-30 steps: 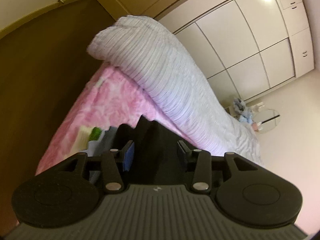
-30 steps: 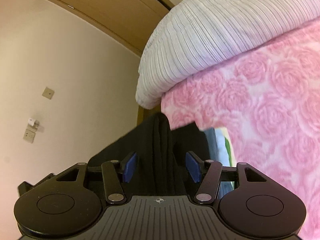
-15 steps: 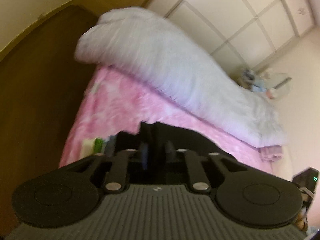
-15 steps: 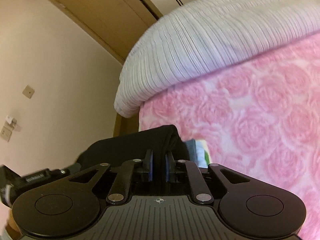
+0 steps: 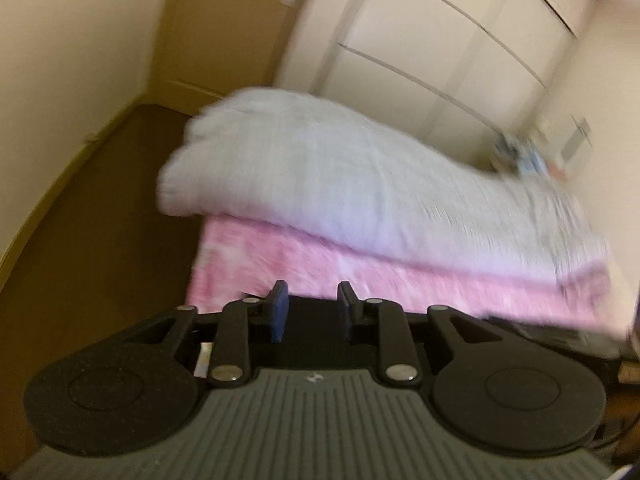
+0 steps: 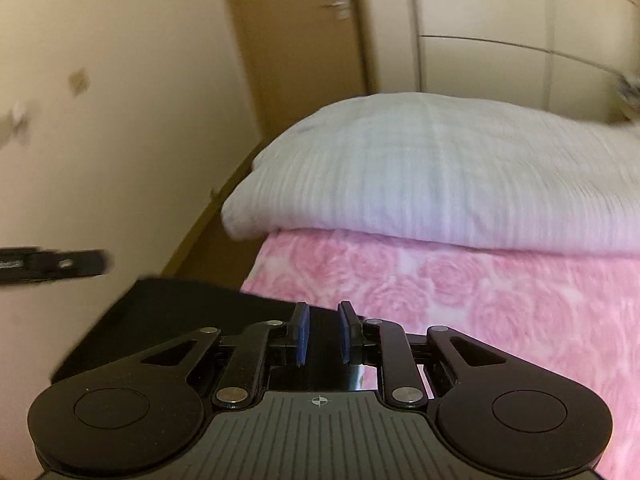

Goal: Fold clothes
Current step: 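Lower the folded black pants with both grippers onto the clothes stack, then open both grippers and release the black pants on the stack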

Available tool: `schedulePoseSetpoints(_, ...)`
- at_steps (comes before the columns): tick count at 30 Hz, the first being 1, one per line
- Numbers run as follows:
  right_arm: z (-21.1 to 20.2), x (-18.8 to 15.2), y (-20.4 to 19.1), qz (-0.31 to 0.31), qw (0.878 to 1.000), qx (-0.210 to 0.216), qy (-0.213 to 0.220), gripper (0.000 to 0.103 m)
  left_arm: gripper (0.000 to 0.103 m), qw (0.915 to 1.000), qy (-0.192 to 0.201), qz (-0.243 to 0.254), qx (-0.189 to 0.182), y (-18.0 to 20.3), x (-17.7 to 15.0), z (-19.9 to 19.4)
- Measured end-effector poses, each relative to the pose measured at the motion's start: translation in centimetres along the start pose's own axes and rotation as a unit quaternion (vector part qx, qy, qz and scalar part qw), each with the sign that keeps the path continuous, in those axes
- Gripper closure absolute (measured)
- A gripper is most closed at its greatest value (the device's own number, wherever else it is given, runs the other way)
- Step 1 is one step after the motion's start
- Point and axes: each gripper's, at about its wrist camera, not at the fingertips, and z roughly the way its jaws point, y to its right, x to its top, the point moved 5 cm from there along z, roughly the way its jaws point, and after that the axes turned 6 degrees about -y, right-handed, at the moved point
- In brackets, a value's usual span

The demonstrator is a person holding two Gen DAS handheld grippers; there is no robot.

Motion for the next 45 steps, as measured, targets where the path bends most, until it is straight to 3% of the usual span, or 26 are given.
schedulePoseSetpoints(3,2.4,-0.4,-1.5,-0.051,0.998,-0.012,-0.019,0.084,0.096,0.9989,-0.039,0.021,0.013,0.7,-1.2,4.1)
schedulePoseSetpoints(7,5.0,-1.5,-2.0,-0.073,0.996,-0.025,-0.043,0.084,0.092,0.9973,-0.055,0.03,0.039,0.1,-2.1,7.0)
schedulePoseSetpoints(11,2.2,-1.7,-1.7,-0.05,0.998,0.008,-0.031,0.084,0.091,0.9963,-0.052,0.05,0.048,-0.2,-2.3,7.2)
schedulePoseSetpoints(14,0.2,-1.8,-1.4,-0.033,0.999,0.033,-0.022,0.084,0.091,0.9962,-0.043,0.049,0.057,0.2,-1.9,5.7)
schedulePoseSetpoints(19,-3.3,-1.9,-1.0,-0.004,0.997,0.074,-0.008,0.084,0.092,0.9984,-0.009,0.024,0.05,0.9,-4.0,-1.2)
schedulePoseSetpoints(24,-6.6,-6.5,-3.7,-0.069,0.992,0.097,-0.032,0.084,0.092,0.9988,-0.032,0.005,0.038,2.5,-10.0,-5.1)
schedulePoseSetpoints(29,-3.3,-11.0,-5.1,-0.071,0.988,0.083,-0.106,0.084,0.092,0.9944,-0.056,-0.026,0.086,2.1,-14.3,-3.8)
schedulePoseSetpoints(35,-5.9,-11.5,-5.5,-0.076,0.988,0.068,-0.113,0.084,0.091,0.9879,-0.068,-0.032,0.136,4.3,-14.1,-6.9)
schedulePoseSetpoints(38,-7.7,-12.0,-5.3,-0.07,0.987,0.068,-0.124,0.083,0.082,0.9858,-0.067,-0.035,0.15,5.9,-14.5,-9.5)
schedulePoseSetpoints(41,-9.4,-12.3,-4.8,-0.047,0.988,0.069,-0.132,0.076,0.07,0.9844,-0.072,-0.035,0.157,7.6,-14.8,-11.4)
schedulePoseSetpoints(43,-10.3,-12.3,-4.8,-0.048,0.988,0.065,-0.131,0.052,0.066,0.9834,-0.072,-0.034,0.163,8.8,-14.9,-12.7)
schedulePoseSetpoints(45,-11.1,-12.3,-5.0,-0.056,0.989,0.058,-0.127,0.038,0.058,0.9819,-0.071,-0.035,0.172,9.7,-15.1,-13.9)
